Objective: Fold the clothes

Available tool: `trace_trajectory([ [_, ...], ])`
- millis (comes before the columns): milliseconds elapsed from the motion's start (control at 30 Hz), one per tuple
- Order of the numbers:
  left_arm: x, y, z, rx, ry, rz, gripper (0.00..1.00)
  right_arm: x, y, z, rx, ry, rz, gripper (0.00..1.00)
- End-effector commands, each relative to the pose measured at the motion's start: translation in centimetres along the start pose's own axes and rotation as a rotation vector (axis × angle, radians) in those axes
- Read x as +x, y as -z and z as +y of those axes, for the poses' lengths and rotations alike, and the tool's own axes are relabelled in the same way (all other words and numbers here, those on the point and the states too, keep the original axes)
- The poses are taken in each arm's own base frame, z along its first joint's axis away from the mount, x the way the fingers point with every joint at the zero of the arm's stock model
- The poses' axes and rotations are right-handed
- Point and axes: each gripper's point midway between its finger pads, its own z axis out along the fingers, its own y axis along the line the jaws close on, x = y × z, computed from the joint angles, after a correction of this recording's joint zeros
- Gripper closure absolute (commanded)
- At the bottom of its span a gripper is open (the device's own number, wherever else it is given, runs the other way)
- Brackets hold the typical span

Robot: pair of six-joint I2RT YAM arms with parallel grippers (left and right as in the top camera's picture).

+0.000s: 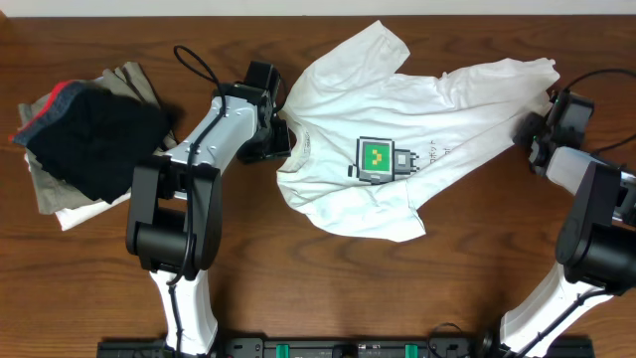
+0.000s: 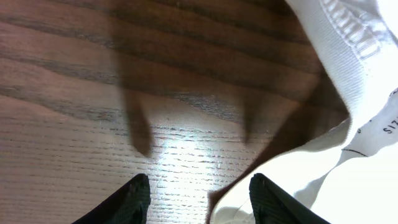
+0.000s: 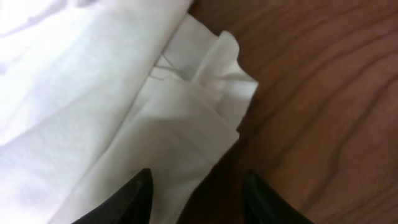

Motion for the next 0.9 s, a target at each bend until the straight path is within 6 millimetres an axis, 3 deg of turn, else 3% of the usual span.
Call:
trace_trajectory([
  [0, -0.5, 1.0, -0.3, 0.013, -0.012, -0.026, 0.46, -0.5, -0.4, 0.0, -0.003, -0.014, -0.018, 0.62],
  [100, -0.6, 1.0, -0.4, 0.014, -0.012, -0.030, 0.46, -0.7, -0.4, -0.2, 0.009, -0.015, -0.025, 0.70],
  [233, -0.6, 1.0, -0.4, 0.015, -0.012, -0.031, 0.45, -0.7, -0.4, -0.3, 0.016, -0.015, -0.026, 0.90],
  [267, -0.7, 1.0, -0.4, 0.015, -0.012, -0.032, 0.46, -0.7, -0.4, -0.3, 0.017, -0.015, -0.027, 0.91],
  [333, -0.7, 1.0, -0.4, 0.016, -0.012, -0.035, 0.45, -0.7, -0.4, -0.3, 0.017, -0.015, -0.026, 0.89],
  [433, -0.9, 1.0, -0.5, 0.019, -0.013, -0.041, 0.45, -0.6, -0.4, -0.4, 0.019, -0.014, -0.021, 0.66],
  [533, -1.0, 1.0, -0.5, 0.020, -0.013, -0.044, 0.46, -0.5, -0.4, -0.8, 0.042, -0.014, -0.018, 0.59],
  [867, -1.0, 1.0, -0.5, 0.020, -0.013, -0.045, 0.45, -0.2, -1.3, -1.9, 0.073, -0.025, -0.028, 0.59],
])
